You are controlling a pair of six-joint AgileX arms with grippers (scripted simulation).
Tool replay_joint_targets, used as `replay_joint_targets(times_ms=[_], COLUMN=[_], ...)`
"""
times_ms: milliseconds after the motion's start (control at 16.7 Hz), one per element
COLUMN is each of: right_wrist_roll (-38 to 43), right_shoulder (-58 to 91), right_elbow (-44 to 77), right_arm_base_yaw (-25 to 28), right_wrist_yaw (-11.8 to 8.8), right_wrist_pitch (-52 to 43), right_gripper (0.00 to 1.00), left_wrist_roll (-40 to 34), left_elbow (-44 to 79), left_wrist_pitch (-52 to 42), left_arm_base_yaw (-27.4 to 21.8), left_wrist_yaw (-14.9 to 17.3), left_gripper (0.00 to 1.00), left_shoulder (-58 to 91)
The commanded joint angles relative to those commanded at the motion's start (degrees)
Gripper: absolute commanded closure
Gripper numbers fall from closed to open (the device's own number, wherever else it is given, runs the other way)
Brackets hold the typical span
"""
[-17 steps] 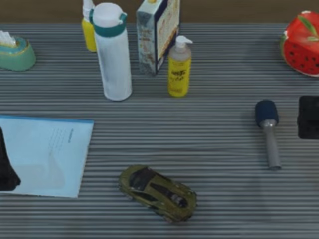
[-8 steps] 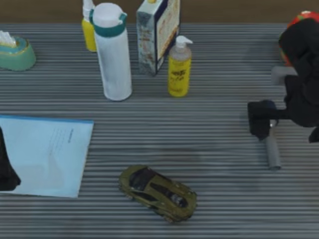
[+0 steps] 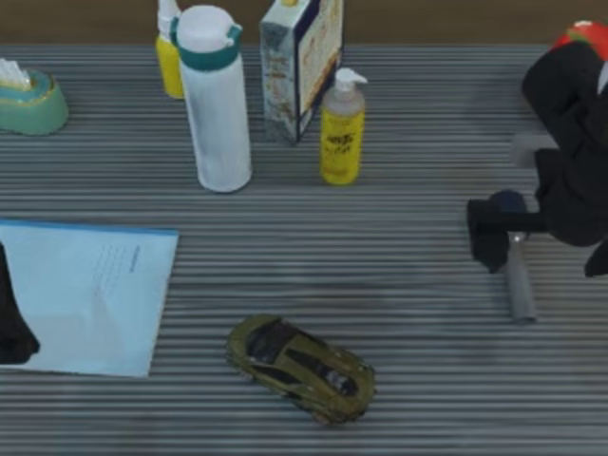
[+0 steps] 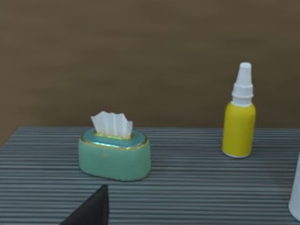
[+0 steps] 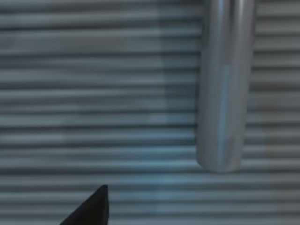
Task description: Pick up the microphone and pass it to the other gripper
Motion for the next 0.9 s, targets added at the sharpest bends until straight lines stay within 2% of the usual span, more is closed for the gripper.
replay_joint_targets(times_ms=[480, 840, 900], right_wrist_roll=[0.0, 0.1, 0.1], right_shoulder=[10.8, 12.2, 12.2], right_elbow=[-7.0, -7.9, -7.9], right_arm_base_yaw=[0.0, 0.0, 0.0], right_wrist_yaw=[0.1, 0.1, 0.1], right_wrist_pitch=[18.2, 20.1, 20.1], right_gripper=[0.00, 0.00, 0.08], left_wrist_roll=[0.0, 0.0, 0.0], left_elbow=[0.0, 0.0, 0.0], left_wrist_pitch=[0.0, 0.0, 0.0], left_arm_base_yaw=[0.0, 0.0, 0.0], left_wrist_yaw=[0.0, 0.0, 0.0], left_gripper=[0.00, 0.00, 0.00], left_shoulder=[0.0, 0.0, 0.0])
